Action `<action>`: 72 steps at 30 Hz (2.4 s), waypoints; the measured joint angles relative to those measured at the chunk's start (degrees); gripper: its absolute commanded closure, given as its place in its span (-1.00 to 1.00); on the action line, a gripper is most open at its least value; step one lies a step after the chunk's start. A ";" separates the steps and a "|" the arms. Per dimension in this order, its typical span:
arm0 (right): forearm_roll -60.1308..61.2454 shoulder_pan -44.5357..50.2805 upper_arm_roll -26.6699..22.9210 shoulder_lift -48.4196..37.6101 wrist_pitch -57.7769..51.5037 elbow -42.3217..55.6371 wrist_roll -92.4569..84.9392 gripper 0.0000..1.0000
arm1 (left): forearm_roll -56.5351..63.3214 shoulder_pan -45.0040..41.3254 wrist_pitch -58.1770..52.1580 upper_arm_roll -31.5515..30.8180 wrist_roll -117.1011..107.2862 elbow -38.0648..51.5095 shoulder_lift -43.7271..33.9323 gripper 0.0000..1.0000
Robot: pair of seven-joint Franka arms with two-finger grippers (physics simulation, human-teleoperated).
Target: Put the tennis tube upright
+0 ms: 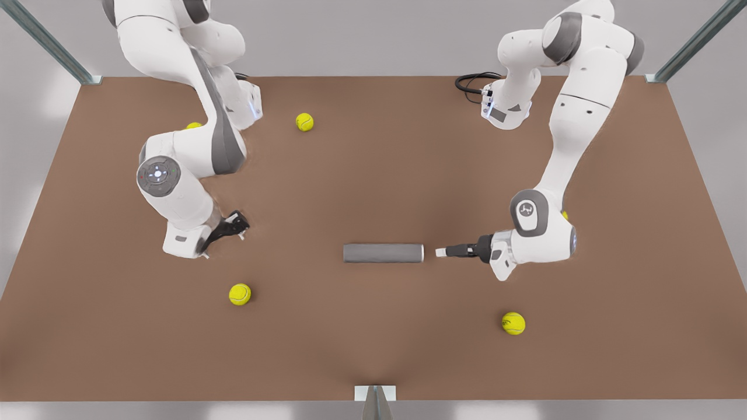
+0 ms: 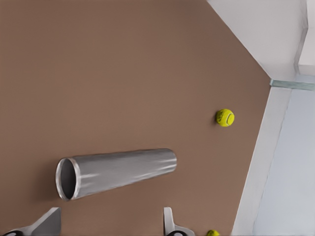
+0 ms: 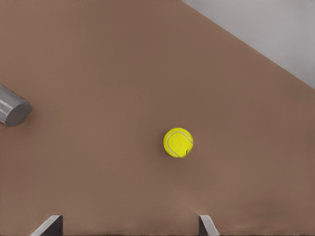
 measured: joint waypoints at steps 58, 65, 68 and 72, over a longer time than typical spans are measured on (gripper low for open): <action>-4.96 -10.78 9.75 -0.65 -4.22 -0.03 12.11 -1.00 | -15.31 -4.86 10.02 -1.36 18.40 1.81 14.64 -0.93; -4.79 -10.70 9.75 -0.73 -4.31 -0.21 12.19 -1.00 | -18.88 -6.44 10.46 -1.36 20.60 1.93 15.13 -0.93; -4.83 -10.80 9.75 -0.65 -4.39 -0.09 12.03 -1.00 | -19.81 -6.44 10.46 -1.36 21.04 1.93 15.13 -0.92; -4.00 -11.94 9.69 -0.04 -4.30 0.05 8.97 -1.00 | -20.69 -6.47 10.99 -1.36 21.04 1.93 15.22 -0.46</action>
